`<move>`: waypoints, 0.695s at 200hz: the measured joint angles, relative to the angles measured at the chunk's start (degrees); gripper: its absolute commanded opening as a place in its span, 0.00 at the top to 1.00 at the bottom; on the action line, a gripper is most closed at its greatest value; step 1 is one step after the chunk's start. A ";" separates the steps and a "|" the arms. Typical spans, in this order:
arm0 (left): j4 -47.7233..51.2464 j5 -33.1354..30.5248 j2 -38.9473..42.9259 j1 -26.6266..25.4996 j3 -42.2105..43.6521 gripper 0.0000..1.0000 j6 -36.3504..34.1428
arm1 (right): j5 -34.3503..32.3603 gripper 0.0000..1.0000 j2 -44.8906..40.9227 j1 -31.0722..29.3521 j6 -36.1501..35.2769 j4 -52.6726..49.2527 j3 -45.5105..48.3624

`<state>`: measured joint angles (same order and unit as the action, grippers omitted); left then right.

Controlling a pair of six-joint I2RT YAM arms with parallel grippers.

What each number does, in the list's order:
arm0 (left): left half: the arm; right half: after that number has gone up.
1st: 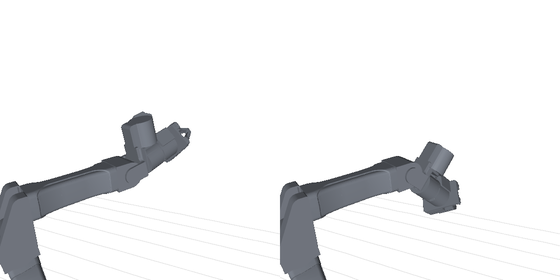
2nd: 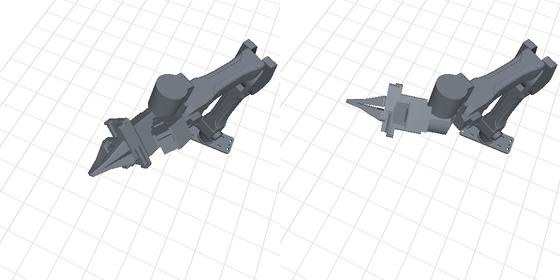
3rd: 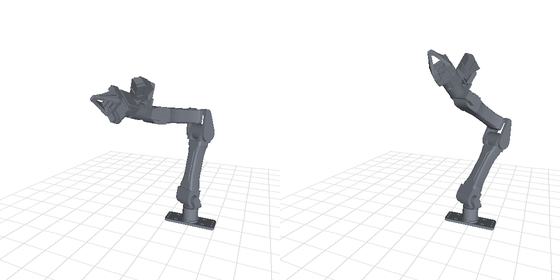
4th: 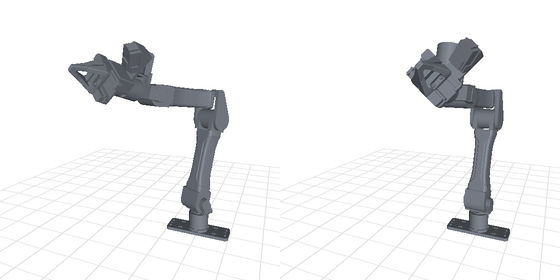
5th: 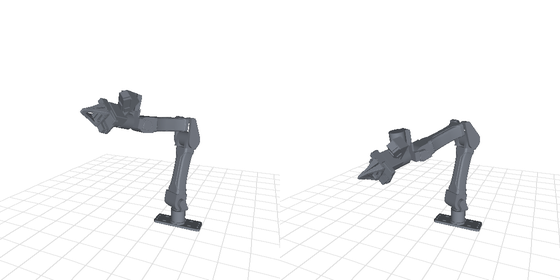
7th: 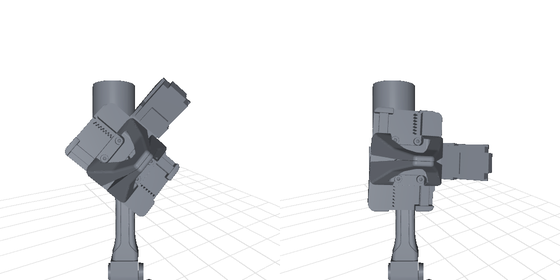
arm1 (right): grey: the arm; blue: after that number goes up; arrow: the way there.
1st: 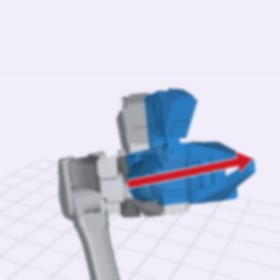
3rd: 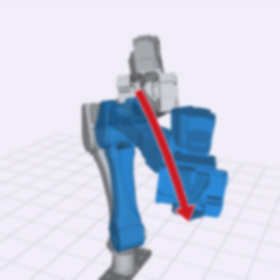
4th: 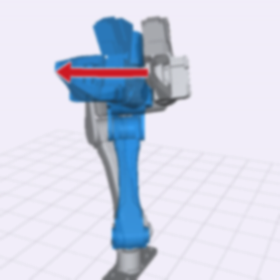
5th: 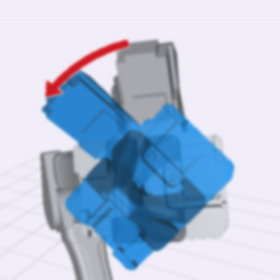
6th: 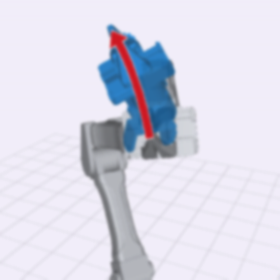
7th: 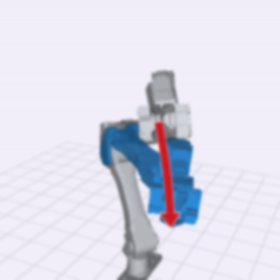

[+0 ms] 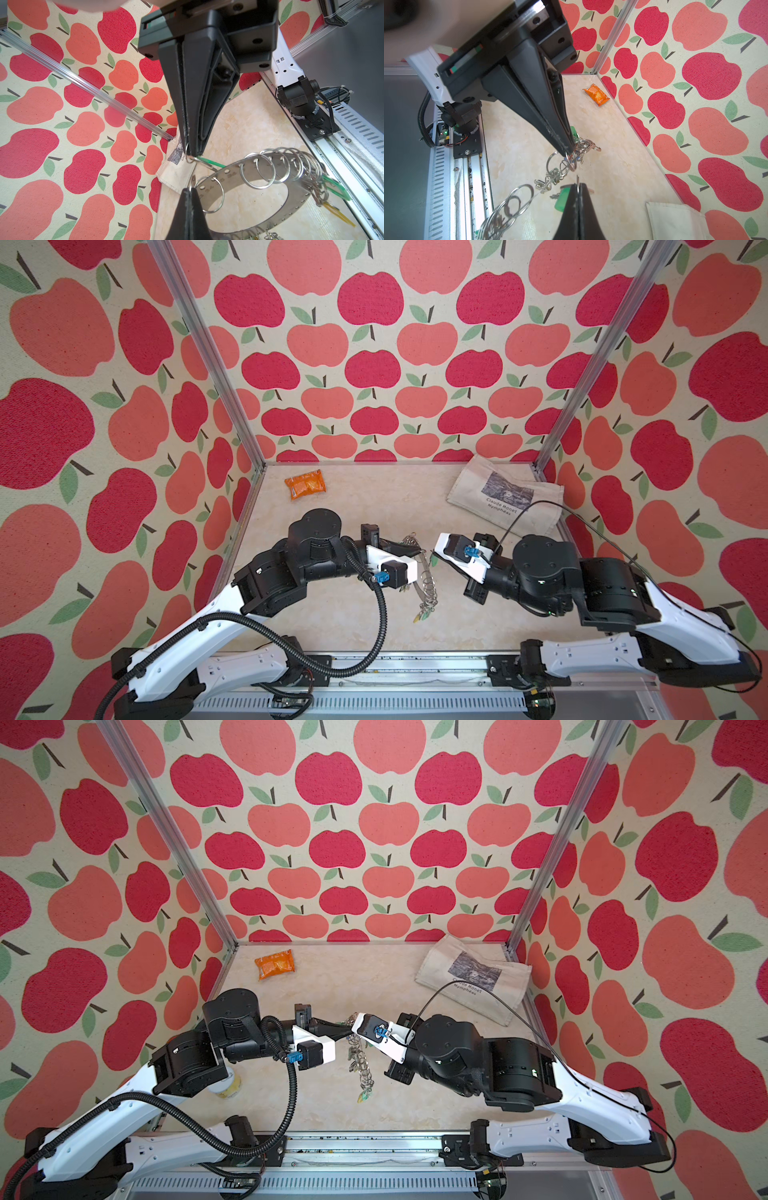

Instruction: Put the keys on the keyring

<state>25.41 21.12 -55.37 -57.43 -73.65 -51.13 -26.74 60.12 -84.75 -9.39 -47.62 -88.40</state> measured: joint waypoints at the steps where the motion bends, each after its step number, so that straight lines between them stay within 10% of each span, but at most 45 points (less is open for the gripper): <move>1: 0.00 0.00 0.00 0.00 0.00 1.00 0.00 | 0.00 1.00 0.02 0.00 0.00 0.00 0.00; 139: 0.04 0.04 0.00 0.00 0.00 1.00 0.00 | 0.04 1.00 0.98 0.00 -0.61 0.02 0.13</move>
<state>25.45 21.17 -55.37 -57.43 -73.65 -51.13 -26.70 61.10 -84.75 -10.00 -47.59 -88.27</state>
